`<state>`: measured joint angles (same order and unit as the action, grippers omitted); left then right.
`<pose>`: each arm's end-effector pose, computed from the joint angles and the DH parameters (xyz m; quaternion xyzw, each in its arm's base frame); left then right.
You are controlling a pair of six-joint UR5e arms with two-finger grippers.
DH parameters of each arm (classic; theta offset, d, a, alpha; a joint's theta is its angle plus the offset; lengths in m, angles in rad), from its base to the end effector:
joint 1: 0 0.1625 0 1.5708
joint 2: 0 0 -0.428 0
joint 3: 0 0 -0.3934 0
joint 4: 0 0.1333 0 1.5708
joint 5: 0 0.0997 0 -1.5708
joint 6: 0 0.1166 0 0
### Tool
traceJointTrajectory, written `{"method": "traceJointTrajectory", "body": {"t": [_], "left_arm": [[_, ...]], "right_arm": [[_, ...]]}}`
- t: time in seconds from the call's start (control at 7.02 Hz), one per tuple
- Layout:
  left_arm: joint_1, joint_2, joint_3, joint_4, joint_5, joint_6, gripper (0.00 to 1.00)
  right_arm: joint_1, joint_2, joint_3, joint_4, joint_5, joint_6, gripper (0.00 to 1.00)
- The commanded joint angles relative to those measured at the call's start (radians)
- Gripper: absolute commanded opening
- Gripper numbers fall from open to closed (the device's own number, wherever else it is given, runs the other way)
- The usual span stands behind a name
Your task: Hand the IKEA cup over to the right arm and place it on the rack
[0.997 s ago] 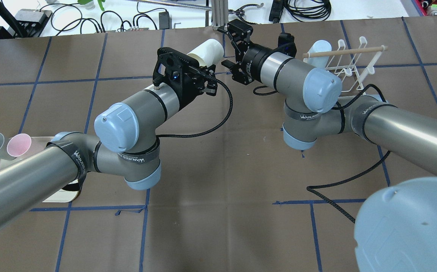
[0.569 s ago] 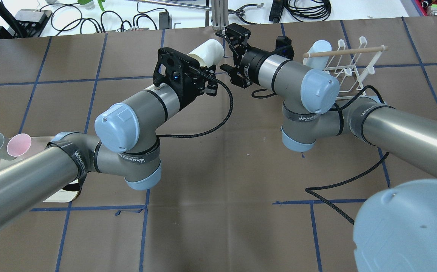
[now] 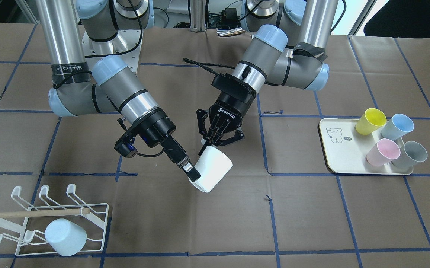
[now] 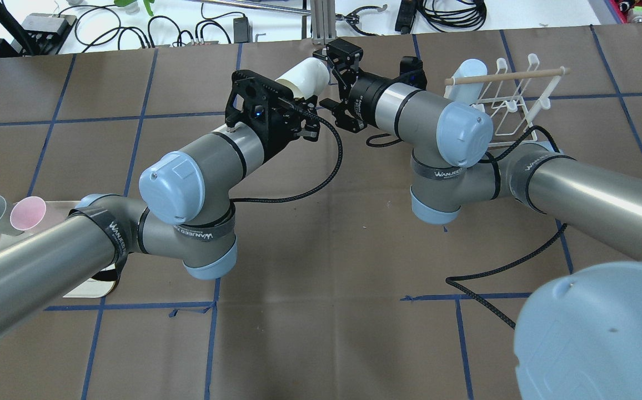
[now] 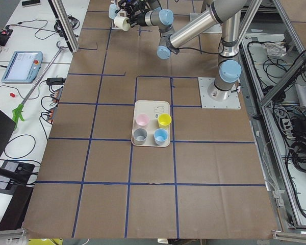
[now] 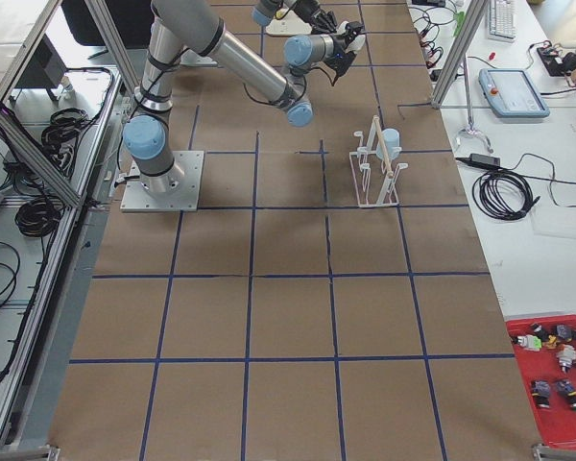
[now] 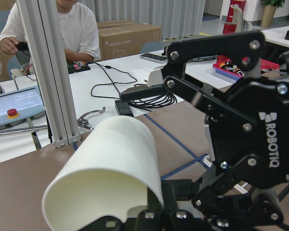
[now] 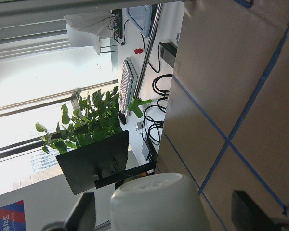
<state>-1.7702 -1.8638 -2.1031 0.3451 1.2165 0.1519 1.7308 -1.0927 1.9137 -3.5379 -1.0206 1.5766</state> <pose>-0.2760 -0.4885 0.3211 -0.2371 -0.8127 0.5068 0.1627 0.2868 -0.5581 0.3045 0.4142 0.7100 -0.1629 0.5457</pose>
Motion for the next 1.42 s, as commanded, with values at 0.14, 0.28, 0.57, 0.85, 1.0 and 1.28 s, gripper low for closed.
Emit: {"method": "traceJointTrajectory", "body": {"t": [0.14,0.28,0.57,0.85,1.0,1.28], "left_arm": [[0.000,0.000,0.000,0.000,0.000,0.000,0.00],[0.000,0.000,0.000,0.000,0.000,0.000,0.00],[0.000,0.000,0.002,0.000,0.001,0.000,0.00],[0.000,0.002,0.000,0.000,0.000,0.000,0.00],[0.000,0.002,0.000,0.000,0.000,0.000,0.00],[0.000,0.000,0.000,0.000,0.002,0.000,0.00]], "right_arm": [[0.016,-0.001,-0.008,0.030,-0.001,-0.001,0.99],[0.019,-0.001,-0.025,0.031,-0.001,-0.001,0.99],[0.019,0.001,-0.047,0.051,-0.001,-0.001,0.99],[0.019,0.010,-0.050,0.051,0.000,-0.058,0.99],[0.019,0.014,-0.051,0.051,0.016,-0.081,0.99],[0.019,0.016,-0.053,0.051,0.045,-0.078,0.98]]}}
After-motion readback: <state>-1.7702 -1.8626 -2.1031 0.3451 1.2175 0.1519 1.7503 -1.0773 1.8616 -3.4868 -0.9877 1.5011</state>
